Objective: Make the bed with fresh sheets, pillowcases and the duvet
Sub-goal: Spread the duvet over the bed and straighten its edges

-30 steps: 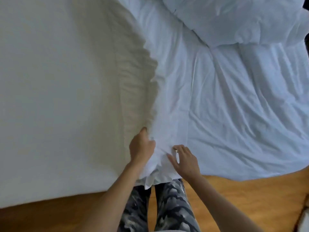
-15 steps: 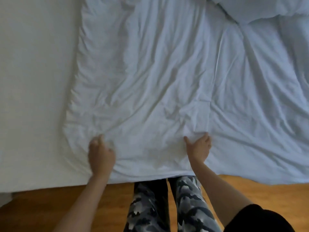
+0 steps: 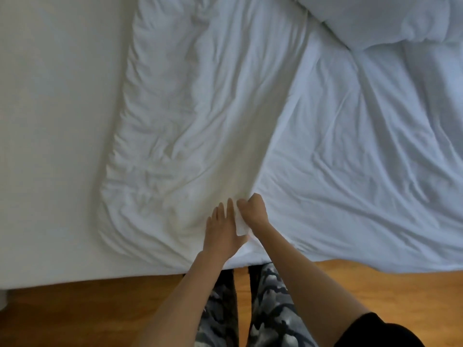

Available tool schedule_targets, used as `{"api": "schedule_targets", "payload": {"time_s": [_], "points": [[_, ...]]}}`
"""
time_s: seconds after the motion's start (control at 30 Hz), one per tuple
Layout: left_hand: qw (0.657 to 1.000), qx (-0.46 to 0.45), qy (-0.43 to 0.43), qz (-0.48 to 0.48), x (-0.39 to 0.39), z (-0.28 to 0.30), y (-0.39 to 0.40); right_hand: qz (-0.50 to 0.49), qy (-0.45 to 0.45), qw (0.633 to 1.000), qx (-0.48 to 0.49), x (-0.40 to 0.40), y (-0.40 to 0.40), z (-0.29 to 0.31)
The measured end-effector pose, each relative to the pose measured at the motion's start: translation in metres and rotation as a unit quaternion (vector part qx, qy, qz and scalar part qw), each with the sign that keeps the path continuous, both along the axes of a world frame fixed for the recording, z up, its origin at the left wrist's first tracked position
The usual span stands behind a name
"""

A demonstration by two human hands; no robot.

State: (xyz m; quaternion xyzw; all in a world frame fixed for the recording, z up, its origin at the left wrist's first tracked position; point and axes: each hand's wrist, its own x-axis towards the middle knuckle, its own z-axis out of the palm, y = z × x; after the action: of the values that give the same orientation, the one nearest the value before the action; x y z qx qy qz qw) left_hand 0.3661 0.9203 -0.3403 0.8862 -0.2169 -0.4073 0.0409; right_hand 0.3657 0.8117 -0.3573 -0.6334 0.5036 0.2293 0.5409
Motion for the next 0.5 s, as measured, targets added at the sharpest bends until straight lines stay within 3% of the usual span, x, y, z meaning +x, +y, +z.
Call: {"api": "schedule_targets", "payload": {"time_s": [0.13,0.3,0.5], "points": [[0.998,0.058,-0.03,-0.02,0.035,0.009,0.055,-0.006,-0.018,1.0,-0.012,0.024,0.033,0.021],[0.996,0.082,0.013,-0.038,0.075,-0.009,0.142,0.08,0.08,0.988,-0.105,0.037,0.084,-0.004],[0.994,0.004,0.059,-0.089,0.095,-0.025,0.201,-0.032,0.119,0.985,-0.118,0.034,0.172,-0.028]]}}
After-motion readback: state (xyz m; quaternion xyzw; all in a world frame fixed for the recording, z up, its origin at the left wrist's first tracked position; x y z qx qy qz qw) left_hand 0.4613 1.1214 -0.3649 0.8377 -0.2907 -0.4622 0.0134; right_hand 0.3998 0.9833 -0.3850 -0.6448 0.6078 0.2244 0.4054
